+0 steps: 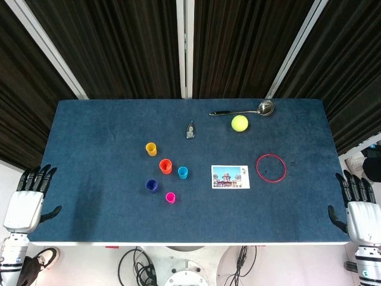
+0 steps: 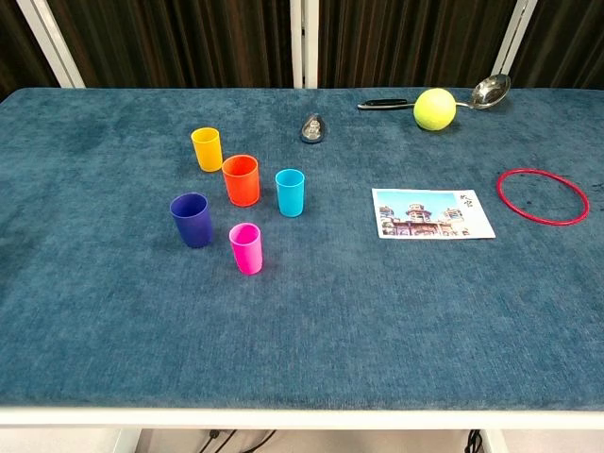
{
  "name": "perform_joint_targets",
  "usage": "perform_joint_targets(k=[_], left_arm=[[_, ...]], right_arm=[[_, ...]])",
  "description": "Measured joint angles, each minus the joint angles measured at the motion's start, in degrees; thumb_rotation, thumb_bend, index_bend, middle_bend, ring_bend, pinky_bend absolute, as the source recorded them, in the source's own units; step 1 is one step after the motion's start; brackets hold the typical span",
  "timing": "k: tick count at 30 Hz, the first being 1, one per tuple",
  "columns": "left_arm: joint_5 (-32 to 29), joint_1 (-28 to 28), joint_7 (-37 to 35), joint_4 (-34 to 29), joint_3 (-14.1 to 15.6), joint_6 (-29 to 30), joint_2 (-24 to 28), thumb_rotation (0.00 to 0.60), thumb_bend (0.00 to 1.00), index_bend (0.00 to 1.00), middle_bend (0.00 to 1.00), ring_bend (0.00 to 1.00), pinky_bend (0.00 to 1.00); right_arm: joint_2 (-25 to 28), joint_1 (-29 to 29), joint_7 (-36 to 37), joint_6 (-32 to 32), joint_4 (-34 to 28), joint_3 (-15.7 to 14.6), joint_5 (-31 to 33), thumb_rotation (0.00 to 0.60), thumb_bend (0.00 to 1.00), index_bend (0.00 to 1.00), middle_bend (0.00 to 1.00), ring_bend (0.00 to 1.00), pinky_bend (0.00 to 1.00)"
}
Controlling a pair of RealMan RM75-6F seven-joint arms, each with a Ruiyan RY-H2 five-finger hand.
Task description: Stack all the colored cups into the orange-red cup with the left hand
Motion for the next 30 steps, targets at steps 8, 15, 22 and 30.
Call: perform_joint_targets(k=[8,15,22,30], left_arm=[[0.6,0.1,-0.3,-0.4,0.2,0.2,-0.3,0.600,0.15,0.07,0.03,0.00,0.02],[1.5,-2.4,0.3,-2.4,0.3,-3.6,0.2,0.600,0.15,0.07,0.03,0.00,0.05],[2.7,-8.6,1.8,-5.5,-0.6,-11.7,-0.1,0.600,0.15,0.07,0.03,0.00,0.05],[0.3,-16.6,4.1,-5.9,-2.2,-23.3,-4.1,0.600,0.17,0.07,0.04,0.00,0.05]], right_arm=[[-0.2,0.0,0.4,-0.4,0.9,-0.2,-0.3,0.600,0.33,0.00,0.00,0.00,0.00],[0.3,-0.5,2.0,0.2,1.4,0.2,0.3,0.600,0.33,0.00,0.00,0.00,0.00],[-0.1,-0.6,3.1,0.0,2.7,0.2,0.4,0.600,0.33,0.00,0.00,0.00,0.00],[0.8,-1.1,5.1,0.3,2.3,0.0,0.2,0.600,0.33,0.00,0.00,0.00,0.00]])
